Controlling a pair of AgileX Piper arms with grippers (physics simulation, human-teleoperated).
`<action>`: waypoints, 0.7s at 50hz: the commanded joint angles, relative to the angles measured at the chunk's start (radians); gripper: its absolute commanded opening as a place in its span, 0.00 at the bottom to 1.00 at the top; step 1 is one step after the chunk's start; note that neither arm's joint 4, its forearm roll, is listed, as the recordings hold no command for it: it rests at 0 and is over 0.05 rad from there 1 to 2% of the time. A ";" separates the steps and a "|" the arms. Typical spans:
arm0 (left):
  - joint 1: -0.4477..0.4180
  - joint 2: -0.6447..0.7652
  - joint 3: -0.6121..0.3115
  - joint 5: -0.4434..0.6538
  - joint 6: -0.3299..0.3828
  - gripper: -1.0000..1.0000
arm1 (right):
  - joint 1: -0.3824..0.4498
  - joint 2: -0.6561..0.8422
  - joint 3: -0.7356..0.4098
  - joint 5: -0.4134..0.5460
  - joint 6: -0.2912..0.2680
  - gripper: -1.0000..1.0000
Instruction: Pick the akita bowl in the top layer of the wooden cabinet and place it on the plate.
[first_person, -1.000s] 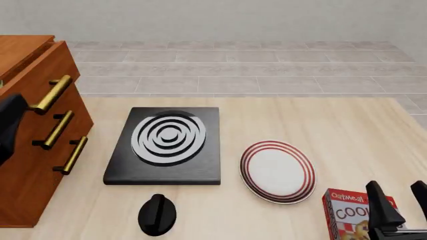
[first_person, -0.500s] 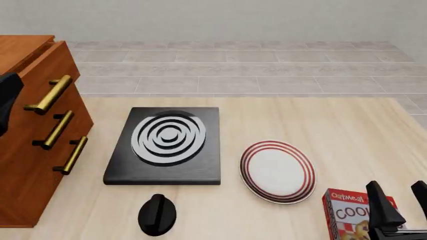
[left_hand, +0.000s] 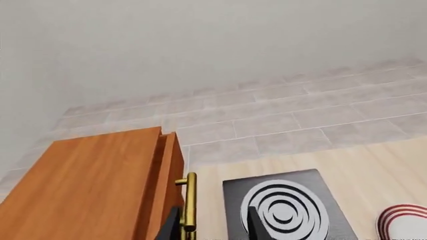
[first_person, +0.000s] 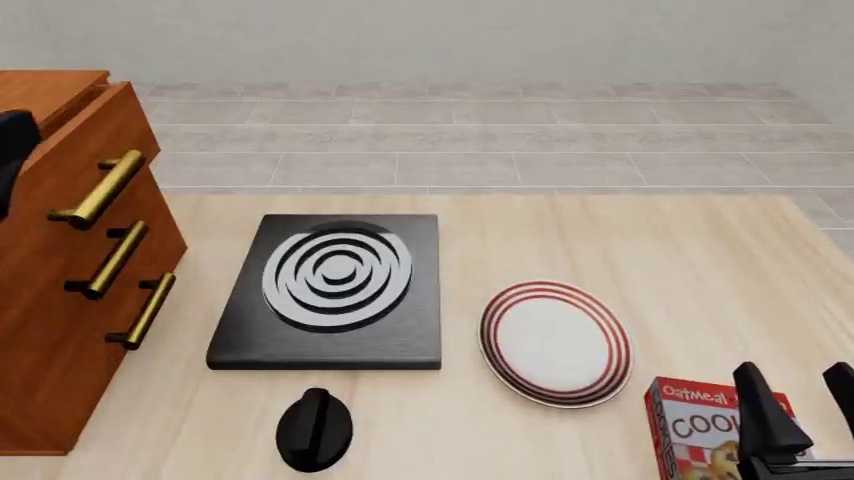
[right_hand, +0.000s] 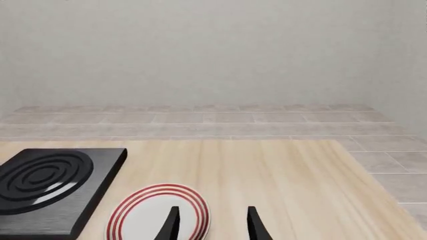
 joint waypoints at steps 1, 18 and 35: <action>0.004 0.045 -0.052 0.046 0.022 1.00 | -0.003 -0.008 -0.001 0.005 0.003 1.00; 0.059 0.092 -0.082 0.097 0.038 1.00 | -0.004 -0.008 0.000 0.003 0.010 1.00; 0.074 0.152 -0.129 0.183 0.025 1.00 | -0.005 -0.007 -0.003 -0.001 0.014 1.00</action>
